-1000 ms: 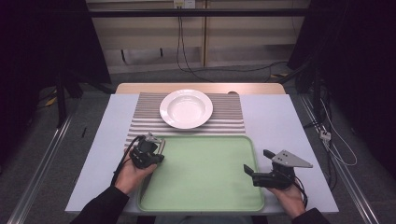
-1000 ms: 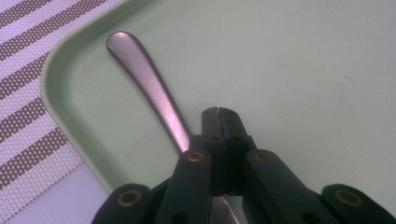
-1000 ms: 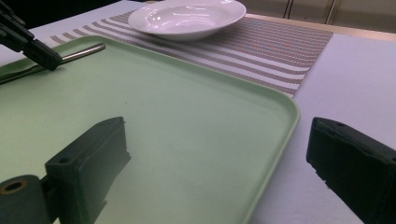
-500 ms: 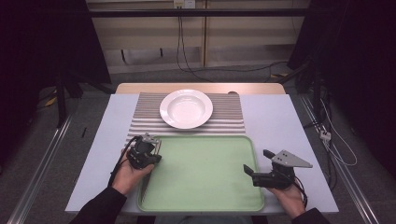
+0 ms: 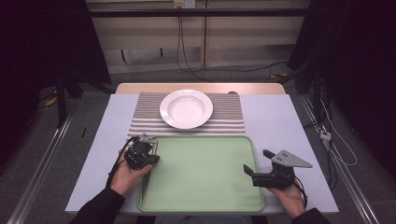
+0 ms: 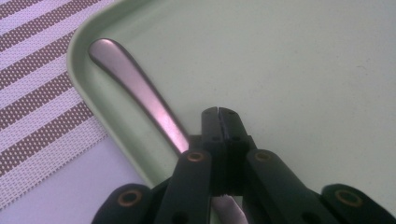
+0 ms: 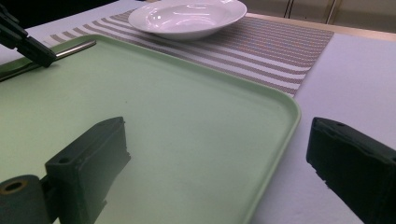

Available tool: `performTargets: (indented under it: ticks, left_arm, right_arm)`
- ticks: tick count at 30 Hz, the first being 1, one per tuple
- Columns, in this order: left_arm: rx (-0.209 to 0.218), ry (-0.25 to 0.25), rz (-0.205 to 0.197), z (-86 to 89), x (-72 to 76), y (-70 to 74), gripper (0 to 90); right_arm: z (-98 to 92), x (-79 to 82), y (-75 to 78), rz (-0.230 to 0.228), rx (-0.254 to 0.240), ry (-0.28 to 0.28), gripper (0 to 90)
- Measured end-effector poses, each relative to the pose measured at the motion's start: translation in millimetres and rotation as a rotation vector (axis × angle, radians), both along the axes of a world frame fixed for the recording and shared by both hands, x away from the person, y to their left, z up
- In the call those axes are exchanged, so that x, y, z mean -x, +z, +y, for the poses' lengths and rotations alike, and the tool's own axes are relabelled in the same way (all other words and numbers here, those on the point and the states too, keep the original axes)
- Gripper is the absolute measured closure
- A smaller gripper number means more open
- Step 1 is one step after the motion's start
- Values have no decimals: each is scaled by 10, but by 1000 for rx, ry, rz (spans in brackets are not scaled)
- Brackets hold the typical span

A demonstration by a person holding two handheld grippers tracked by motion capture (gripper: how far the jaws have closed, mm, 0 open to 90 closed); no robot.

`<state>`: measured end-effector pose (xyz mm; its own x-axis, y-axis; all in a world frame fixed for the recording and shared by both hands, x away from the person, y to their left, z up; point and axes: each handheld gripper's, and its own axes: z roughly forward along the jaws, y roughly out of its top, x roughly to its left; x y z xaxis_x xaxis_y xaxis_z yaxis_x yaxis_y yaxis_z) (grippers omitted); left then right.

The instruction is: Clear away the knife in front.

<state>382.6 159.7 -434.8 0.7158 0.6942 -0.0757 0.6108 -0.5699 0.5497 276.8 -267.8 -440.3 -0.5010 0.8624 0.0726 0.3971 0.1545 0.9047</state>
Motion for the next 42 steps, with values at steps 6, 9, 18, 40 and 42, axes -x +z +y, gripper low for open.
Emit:
performTargets:
  ticks: [6, 9, 18, 40, 42]
  left_arm:
    - [2, 8, 1, 0, 5, 1, 895]
    - [15, 6, 2, -3, -3, -6, 868]
    - [30, 4, -21, -7, 6, 11, 736]
    - [195, 52, -105, 67, 0, 116, 85]
    - [207, 53, -119, 94, 7, 163, 84]
  right_arm:
    - [3, -2, 0, 1, 0, 1, 52]
    - [2, -2, 0, -1, 0, 2, 52]
    - [3, -7, -2, 1, 0, 2, 52]
    - [-1, -23, -3, 0, -9, 1, 52]
    - [1, -28, -4, 4, -9, 3, 51]
